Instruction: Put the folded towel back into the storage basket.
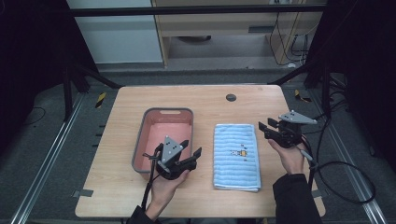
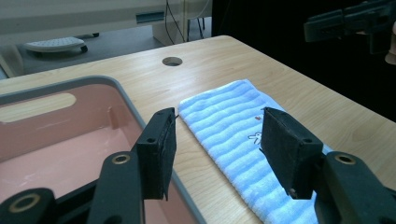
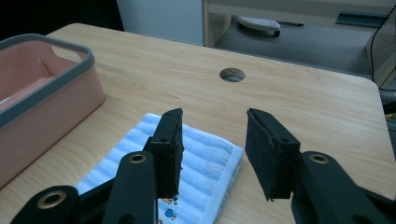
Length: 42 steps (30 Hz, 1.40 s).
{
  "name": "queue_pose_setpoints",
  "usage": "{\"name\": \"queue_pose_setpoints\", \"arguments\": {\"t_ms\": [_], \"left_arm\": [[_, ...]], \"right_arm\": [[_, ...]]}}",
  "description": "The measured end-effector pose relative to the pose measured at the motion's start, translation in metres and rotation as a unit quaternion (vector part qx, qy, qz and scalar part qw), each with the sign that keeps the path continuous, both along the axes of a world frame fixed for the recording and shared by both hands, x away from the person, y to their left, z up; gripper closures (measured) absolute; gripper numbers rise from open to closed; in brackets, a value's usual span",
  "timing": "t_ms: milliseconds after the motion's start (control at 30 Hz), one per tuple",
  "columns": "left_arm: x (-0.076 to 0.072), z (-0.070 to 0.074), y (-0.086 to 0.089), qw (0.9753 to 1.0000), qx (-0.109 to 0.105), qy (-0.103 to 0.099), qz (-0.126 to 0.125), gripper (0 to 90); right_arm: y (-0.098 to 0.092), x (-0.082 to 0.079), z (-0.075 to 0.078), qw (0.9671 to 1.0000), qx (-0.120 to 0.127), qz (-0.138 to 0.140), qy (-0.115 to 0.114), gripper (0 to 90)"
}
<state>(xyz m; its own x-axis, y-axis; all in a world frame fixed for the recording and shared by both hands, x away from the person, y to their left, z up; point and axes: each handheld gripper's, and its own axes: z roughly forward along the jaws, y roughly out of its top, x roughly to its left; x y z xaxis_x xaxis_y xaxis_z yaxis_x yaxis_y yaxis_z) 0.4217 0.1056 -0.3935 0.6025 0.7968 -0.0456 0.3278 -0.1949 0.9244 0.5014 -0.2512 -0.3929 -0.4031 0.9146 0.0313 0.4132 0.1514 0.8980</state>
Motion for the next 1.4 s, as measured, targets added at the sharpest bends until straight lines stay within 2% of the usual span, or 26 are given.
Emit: {"name": "queue_pose_setpoints", "arguments": {"t_ms": [200, 267, 333, 567, 767, 1000, 1233, 1400], "left_arm": [[0.000, -0.007, -0.014, 0.9999, 0.006, 0.003, -0.007, 45.5], [-0.001, -0.009, -0.019, 0.9998, 0.018, -0.004, -0.004, 45.9], [-0.002, -0.011, -0.023, 0.9998, 0.020, -0.003, -0.008, 45.9], [-0.003, -0.025, -0.042, 0.9994, 0.022, 0.015, -0.022, 47.2], [-0.004, -0.038, -0.054, 0.9987, 0.035, 0.023, -0.030, 48.1], [-0.003, -0.050, -0.063, 0.9979, 0.042, 0.040, -0.031, 48.9], [0.000, -0.067, -0.067, 0.9963, 0.052, 0.060, -0.032, 49.1], [0.001, -0.078, -0.069, 0.9955, 0.053, 0.071, -0.034, 49.6]], "right_arm": [[-0.002, 0.005, -0.003, 1.0000, -0.003, -0.004, 0.006, 54.4], [-0.002, 0.009, -0.006, 0.9999, -0.004, -0.007, 0.007, 53.4], [-0.002, 0.010, -0.007, 0.9999, -0.004, -0.007, 0.007, 53.0], [0.000, 0.020, -0.016, 0.9998, -0.005, -0.010, 0.016, 48.2], [0.002, 0.028, -0.033, 0.9993, -0.014, -0.014, 0.033, 44.8], [0.004, 0.034, -0.044, 0.9986, -0.020, -0.016, 0.046, 44.2], [0.006, 0.036, -0.057, 0.9976, -0.021, -0.019, 0.063, 47.6], [0.010, 0.038, -0.063, 0.9971, -0.022, -0.018, 0.070, 44.5]]}}
